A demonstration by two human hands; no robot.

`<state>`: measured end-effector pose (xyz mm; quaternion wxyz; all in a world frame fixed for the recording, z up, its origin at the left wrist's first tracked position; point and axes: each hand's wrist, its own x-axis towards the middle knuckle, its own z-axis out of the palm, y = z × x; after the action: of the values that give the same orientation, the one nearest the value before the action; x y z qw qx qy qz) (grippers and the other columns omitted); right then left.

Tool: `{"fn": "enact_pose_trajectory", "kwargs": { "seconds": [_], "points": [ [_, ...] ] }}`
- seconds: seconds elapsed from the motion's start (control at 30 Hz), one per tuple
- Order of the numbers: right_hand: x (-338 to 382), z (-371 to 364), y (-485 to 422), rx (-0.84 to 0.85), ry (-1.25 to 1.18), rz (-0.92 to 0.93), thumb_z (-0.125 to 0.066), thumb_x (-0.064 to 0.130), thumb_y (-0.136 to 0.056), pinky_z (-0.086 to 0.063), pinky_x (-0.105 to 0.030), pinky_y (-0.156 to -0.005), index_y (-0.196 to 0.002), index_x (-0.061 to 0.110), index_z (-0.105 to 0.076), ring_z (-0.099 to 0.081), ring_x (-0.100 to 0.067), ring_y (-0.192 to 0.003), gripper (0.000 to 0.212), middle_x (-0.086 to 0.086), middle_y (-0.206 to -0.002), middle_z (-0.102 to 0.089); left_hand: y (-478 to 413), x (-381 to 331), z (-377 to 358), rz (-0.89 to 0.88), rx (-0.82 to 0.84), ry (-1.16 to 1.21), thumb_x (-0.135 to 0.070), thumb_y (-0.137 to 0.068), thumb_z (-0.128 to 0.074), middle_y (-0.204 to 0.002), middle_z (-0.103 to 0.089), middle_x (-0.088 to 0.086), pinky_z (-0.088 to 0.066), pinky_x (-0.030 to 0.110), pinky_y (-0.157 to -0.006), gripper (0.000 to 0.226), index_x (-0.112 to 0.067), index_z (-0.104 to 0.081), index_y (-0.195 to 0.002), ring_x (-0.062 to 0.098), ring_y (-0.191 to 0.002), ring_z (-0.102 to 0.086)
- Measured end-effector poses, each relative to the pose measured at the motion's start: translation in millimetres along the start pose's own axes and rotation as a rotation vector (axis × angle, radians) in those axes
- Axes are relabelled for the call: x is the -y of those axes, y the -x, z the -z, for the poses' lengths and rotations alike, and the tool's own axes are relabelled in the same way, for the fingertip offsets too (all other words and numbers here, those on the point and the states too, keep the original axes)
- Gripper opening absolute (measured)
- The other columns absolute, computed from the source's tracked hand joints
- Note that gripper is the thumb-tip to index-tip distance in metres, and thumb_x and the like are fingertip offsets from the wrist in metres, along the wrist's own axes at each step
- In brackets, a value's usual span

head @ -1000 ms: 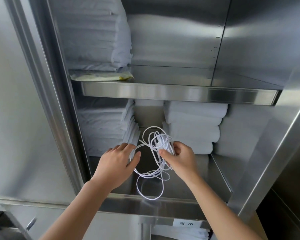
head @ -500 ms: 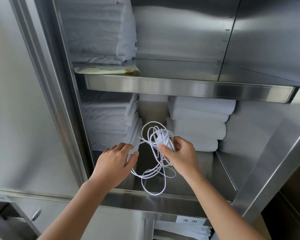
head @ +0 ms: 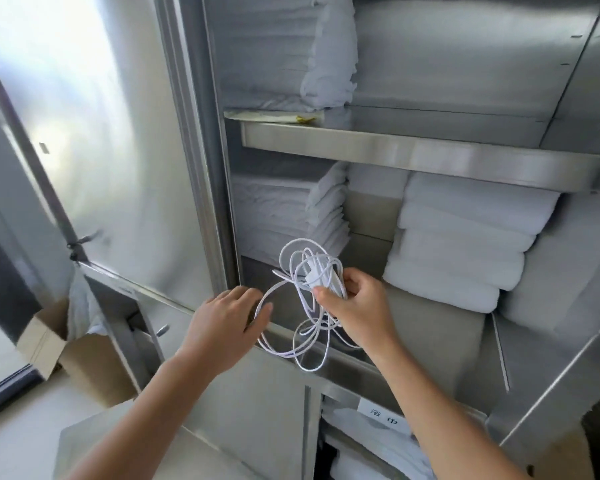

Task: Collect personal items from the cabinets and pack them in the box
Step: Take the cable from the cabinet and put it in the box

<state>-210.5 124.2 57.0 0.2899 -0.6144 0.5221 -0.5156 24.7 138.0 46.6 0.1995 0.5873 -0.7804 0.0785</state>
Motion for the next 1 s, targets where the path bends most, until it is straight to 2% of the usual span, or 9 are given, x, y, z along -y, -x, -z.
{"fn": "enact_pose_trajectory", "kwargs": {
  "seconds": [0.17, 0.3, 0.37, 0.47, 0.53, 0.67, 0.77, 0.93, 1.0],
  "points": [
    [19.4, -25.0, 33.7, 0.166, -0.088, 0.055, -0.079, 0.043, -0.072, -0.061, -0.043, -0.071, -0.085, 0.022, -0.074, -0.073, -0.017, -0.072, 0.025, 0.005, -0.078, -0.077, 69.7, 10.4, 32.5, 0.158, -0.035, -0.072, -0.058, -0.096, -0.027, -0.105, -0.069, -0.01, -0.049, 0.033, -0.073, 0.051, -0.027, -0.064, -0.11, 0.019, -0.093, -0.067],
    [45.6, -55.3, 60.9, 0.272, -0.163, 0.104, -0.081, 0.039, -0.074, -0.054, -0.035, -0.057, -0.079, 0.019, -0.07, -0.065, -0.016, -0.06, 0.023, 0.0, -0.069, -0.072, 119.3, 22.9, 63.6, 0.284, -0.036, -0.11, -0.06, -0.095, -0.023, -0.11, -0.067, -0.011, -0.045, 0.033, -0.076, 0.056, -0.027, -0.064, -0.114, 0.017, -0.099, -0.065],
    [62.3, -71.7, 74.9, 0.316, -0.19, 0.109, -0.08, 0.045, -0.071, -0.054, -0.032, -0.054, -0.081, 0.022, -0.072, -0.068, -0.02, -0.064, 0.027, 0.001, -0.072, -0.073, 144.2, 30.8, 79.3, 0.318, -0.057, -0.131, -0.06, -0.094, -0.02, -0.105, -0.066, -0.012, -0.044, 0.032, -0.074, 0.056, -0.029, -0.063, -0.11, 0.017, -0.096, -0.065],
    [88.3, -101.0, 96.8, 0.404, -0.217, 0.122, -0.078, 0.047, -0.069, -0.057, -0.048, -0.062, -0.084, 0.02, -0.073, -0.07, -0.032, -0.072, 0.031, -0.004, -0.076, -0.074, 185.1, 42.7, 103.0, 0.379, -0.1, -0.145, -0.058, -0.095, -0.023, -0.103, -0.066, -0.011, -0.045, 0.033, -0.071, 0.05, -0.029, -0.062, -0.103, 0.02, -0.091, -0.065],
    [104.8, -123.1, 114.9, 0.46, -0.232, 0.129, -0.079, 0.047, -0.069, -0.058, -0.053, -0.064, -0.085, 0.021, -0.074, -0.07, -0.028, -0.068, 0.031, -0.005, -0.076, -0.075, 215.3, 52.3, 119.0, 0.436, -0.126, -0.162, -0.058, -0.095, -0.026, -0.102, -0.067, -0.011, -0.048, 0.034, -0.072, 0.049, -0.027, -0.063, -0.101, 0.02, -0.09, -0.065],
    [136.3, -172.1, 167.5, 0.59, -0.252, 0.129, -0.078, 0.046, -0.07, -0.063, -0.047, -0.066, -0.089, 0.024, -0.075, -0.074, -0.018, -0.07, 0.029, 0.002, -0.078, -0.077, 293.5, 73.0, 152.4, 0.562, -0.157, -0.174, -0.061, -0.093, -0.024, -0.102, -0.067, -0.012, -0.047, 0.034, -0.074, 0.052, -0.028, -0.063, -0.102, 0.02, -0.088, -0.065],
    [159.6, -206.8, 212.9, 0.64, -0.275, 0.13, -0.078, 0.043, -0.071, -0.06, -0.036, -0.057, -0.086, 0.025, -0.075, -0.073, -0.019, -0.066, 0.024, 0.003, -0.076, -0.077, 361.4, 88.1, 175.1, 0.686, -0.138, -0.196, -0.064, -0.091, -0.021, -0.111, -0.067, -0.012, -0.05, 0.036, -0.079, 0.059, -0.028, -0.064, -0.111, 0.022, -0.095, -0.065],
    [187.9, -254.4, 286.0, 0.751, -0.29, 0.151, -0.078, 0.049, -0.07, -0.062, -0.05, -0.066, -0.089, 0.024, -0.075, -0.072, -0.028, -0.071, 0.032, 0.001, -0.078, -0.077, 457.9, 103.8, 201.3, 0.817, -0.143, -0.246, -0.062, -0.092, -0.026, -0.105, -0.068, -0.012, -0.052, 0.035, -0.074, 0.054, -0.027, -0.064, -0.106, 0.021, -0.088, -0.067],
    [195.7, -269.1, 310.3, 0.793, -0.307, 0.145, -0.081, 0.047, -0.071, -0.062, -0.048, -0.066, -0.09, 0.024, -0.075, -0.071, -0.021, -0.068, 0.03, 0.001, -0.079, -0.077, 487.3, 107.3, 208.9, 0.85, -0.152, -0.271, -0.06, -0.093, -0.028, -0.1, -0.069, -0.01, -0.051, 0.035, -0.073, 0.052, -0.025, -0.065, -0.103, 0.023, -0.083, -0.067]
  ]
}}
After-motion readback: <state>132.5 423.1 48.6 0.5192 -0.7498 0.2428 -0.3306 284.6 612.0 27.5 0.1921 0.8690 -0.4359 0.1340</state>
